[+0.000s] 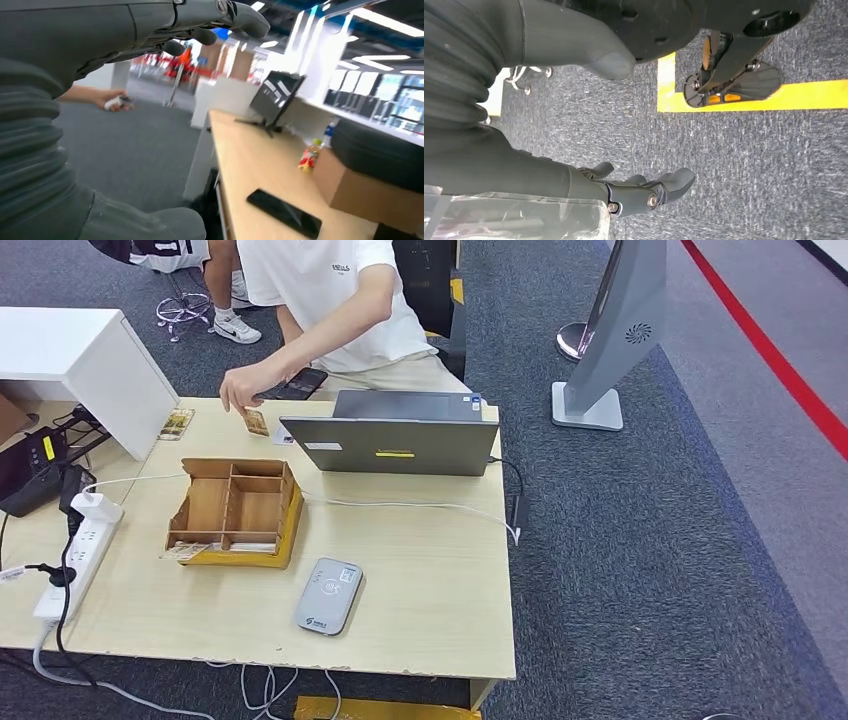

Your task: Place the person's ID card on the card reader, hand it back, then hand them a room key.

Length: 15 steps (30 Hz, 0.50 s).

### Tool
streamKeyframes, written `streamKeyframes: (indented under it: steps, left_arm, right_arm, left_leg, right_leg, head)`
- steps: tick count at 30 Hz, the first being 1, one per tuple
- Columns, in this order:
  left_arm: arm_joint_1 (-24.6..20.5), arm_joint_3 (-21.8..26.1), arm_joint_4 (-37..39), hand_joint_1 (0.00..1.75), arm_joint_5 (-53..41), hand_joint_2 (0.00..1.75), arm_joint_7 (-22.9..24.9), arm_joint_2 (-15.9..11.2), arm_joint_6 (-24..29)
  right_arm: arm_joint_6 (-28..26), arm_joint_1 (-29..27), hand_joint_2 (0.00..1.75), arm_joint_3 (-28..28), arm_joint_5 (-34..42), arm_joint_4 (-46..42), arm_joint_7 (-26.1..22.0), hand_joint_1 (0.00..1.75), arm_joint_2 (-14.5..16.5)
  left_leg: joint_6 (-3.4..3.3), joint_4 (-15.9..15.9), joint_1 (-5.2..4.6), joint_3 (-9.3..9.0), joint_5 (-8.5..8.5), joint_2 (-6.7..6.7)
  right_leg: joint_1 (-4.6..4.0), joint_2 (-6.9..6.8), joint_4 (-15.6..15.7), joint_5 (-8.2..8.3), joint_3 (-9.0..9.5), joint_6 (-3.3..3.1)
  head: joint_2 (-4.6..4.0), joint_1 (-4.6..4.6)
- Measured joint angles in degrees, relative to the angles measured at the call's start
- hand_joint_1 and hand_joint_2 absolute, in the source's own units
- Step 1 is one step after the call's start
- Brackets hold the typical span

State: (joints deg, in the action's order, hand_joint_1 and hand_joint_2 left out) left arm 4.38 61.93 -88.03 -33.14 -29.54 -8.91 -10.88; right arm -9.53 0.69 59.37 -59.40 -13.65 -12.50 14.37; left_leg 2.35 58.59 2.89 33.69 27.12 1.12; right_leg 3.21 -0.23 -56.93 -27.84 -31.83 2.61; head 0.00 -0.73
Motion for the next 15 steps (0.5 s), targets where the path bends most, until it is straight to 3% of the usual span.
streamKeyframes:
  steps: [1, 5, 7, 9, 10, 11, 14, 15]
  left_arm:
    - [-0.5, 1.7, 0.5, 0.00, 2.3, 0.00, 1.1, 0.8, -2.2]
    - [-3.2, 10.3, 6.0, 0.00, 15.9, 0.00, 9.6, 4.4, -11.0]
    - [-4.1, 13.8, 10.4, 0.00, 21.0, 0.87, 13.0, 6.2, -12.0]
    - [-4.7, 17.4, 17.5, 0.00, 24.2, 1.75, 15.9, 8.5, -11.2]
    - [-4.9, 18.9, 21.3, 0.00, 24.9, 1.75, 16.8, 9.7, -10.2]
    - [-5.0, 20.4, 25.5, 0.00, 25.1, 1.75, 17.6, 10.9, -8.8]
    - [-5.0, 22.3, 35.0, 0.00, 22.6, 1.75, 18.5, 13.6, -4.1]
    - [-5.0, 22.5, 38.1, 0.00, 21.1, 1.75, 18.8, 14.3, -2.2]
  right_arm:
    - [0.0, 0.0, 1.75, 0.3, 0.1, -0.1, -0.1, 0.00, 0.0]
    - [0.0, 0.0, 1.75, 1.8, 0.4, -0.5, -0.7, 0.00, 0.0]
    - [0.0, 0.0, 1.75, 2.4, 0.5, -0.6, -1.1, 0.00, 0.0]
    - [0.0, 0.0, 0.87, 3.0, 0.1, -0.7, -1.5, 0.00, 0.0]
    - [0.0, 0.1, 0.44, 3.2, -0.1, -0.7, -1.7, 0.00, 0.0]
    - [0.0, 0.1, 0.44, 3.3, -0.4, -0.7, -1.7, 0.00, 0.0]
    - [0.0, 0.2, 1.75, 3.5, -1.2, -0.7, -1.6, 0.00, 0.0]
    - [0.0, 0.2, 1.75, 3.5, -1.5, -0.7, -1.4, 0.00, 0.0]
  left_leg:
    - [0.00, 0.0, 0.00, -0.01, 0.00, -0.02]
    - [0.00, 0.0, -0.01, -0.06, 0.00, -0.04]
    - [-0.01, 0.0, -0.04, -0.07, 0.01, -0.06]
    - [-0.03, 0.0, -0.07, -0.09, 0.02, -0.08]
    - [-0.04, 0.0, -0.09, -0.10, 0.03, -0.08]
    - [-0.06, 0.0, -0.10, -0.10, 0.04, -0.09]
    - [-0.13, 0.0, -0.12, -0.10, 0.08, -0.12]
    - [-0.14, 0.1, -0.13, -0.11, 0.09, -0.14]
  right_leg:
    - [0.00, -0.02, 0.0, 0.00, 0.02, 0.00]
    - [0.01, -0.05, 0.0, 0.00, 0.07, 0.00]
    - [0.04, -0.07, 0.0, 0.00, 0.10, 0.00]
    - [0.08, -0.09, 0.0, -0.02, 0.13, 0.02]
    - [0.10, -0.10, 0.0, -0.02, 0.14, 0.03]
    - [0.11, -0.12, 0.1, -0.02, 0.15, 0.04]
    - [0.13, -0.18, 0.1, -0.02, 0.19, 0.06]
    - [0.13, -0.20, 0.1, -0.02, 0.21, 0.07]
  head:
    - [0.00, 0.01]
    - [0.00, 0.03]
    - [0.00, 0.01]
    - [0.00, -0.01]
    - [0.00, -0.01]
    - [0.00, -0.03]
    - [0.00, -0.05]
    - [0.00, -0.07]
